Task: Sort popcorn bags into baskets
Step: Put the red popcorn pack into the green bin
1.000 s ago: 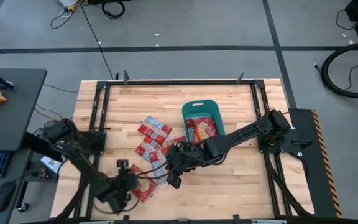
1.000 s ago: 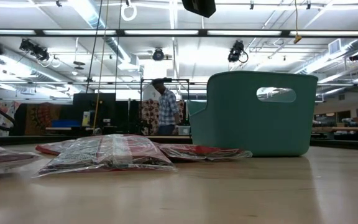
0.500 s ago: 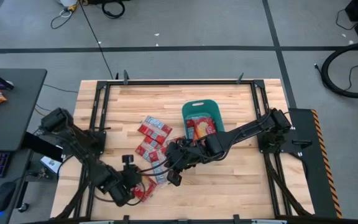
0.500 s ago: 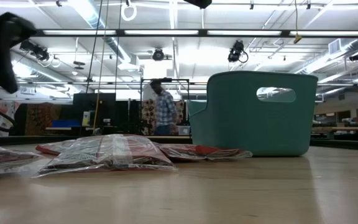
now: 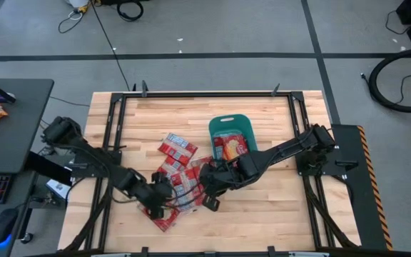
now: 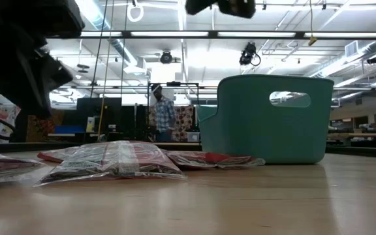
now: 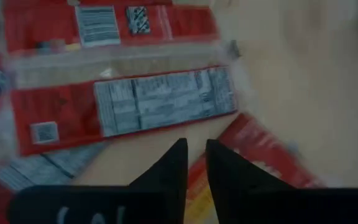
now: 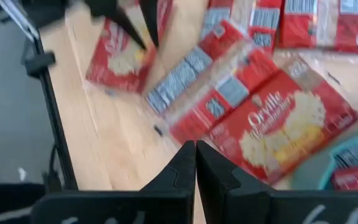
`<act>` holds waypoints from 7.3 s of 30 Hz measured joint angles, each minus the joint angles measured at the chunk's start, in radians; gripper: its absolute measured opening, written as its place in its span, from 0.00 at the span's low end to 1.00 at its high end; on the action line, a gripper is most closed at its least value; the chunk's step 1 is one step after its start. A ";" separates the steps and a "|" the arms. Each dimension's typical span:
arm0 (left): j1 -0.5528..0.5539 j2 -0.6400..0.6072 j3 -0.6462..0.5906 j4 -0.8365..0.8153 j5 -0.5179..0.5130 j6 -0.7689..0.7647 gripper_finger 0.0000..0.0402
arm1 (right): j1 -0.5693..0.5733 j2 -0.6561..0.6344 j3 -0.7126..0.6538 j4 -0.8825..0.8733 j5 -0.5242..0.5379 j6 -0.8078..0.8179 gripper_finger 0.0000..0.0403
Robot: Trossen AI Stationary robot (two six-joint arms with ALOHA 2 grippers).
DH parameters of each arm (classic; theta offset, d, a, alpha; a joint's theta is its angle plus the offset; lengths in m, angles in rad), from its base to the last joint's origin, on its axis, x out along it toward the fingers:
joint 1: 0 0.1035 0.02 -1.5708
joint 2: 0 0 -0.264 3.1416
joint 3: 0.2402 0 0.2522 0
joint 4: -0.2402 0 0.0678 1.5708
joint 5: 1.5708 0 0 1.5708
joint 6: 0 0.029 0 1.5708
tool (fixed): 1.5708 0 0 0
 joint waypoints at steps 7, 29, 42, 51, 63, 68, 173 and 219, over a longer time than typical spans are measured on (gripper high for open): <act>-0.001 -0.107 -0.178 0.206 -0.034 -0.311 0.13 | 0.008 -0.005 0.000 -0.007 0.042 -0.049 0.04; 0.198 -0.116 -0.223 0.224 0.154 -0.836 0.52 | -0.017 -0.005 -0.149 0.186 -0.034 -0.380 0.04; 0.182 0.035 -0.222 0.348 0.108 -1.001 0.58 | -0.021 -0.005 -0.175 0.239 -0.036 -0.350 0.04; 0.183 0.140 -0.174 0.453 0.062 -0.985 0.58 | -0.021 -0.005 -0.174 0.238 -0.038 -0.345 0.04; 0.186 0.169 -0.148 0.445 -0.015 -0.942 0.27 | -0.021 -0.005 -0.174 0.231 -0.080 -0.344 0.04; 0.184 0.169 -0.148 0.422 -0.024 -0.935 0.04 | -0.021 -0.005 -0.174 0.227 -0.080 -0.327 0.04; 0.289 -0.178 -0.053 0.368 0.240 -0.315 0.29 | -0.227 -0.239 -0.099 -0.370 0.392 -0.781 0.12; 0.482 -0.177 -0.054 0.372 0.488 -0.320 0.29 | -0.180 -0.430 -0.175 -0.502 0.164 -0.399 0.62</act>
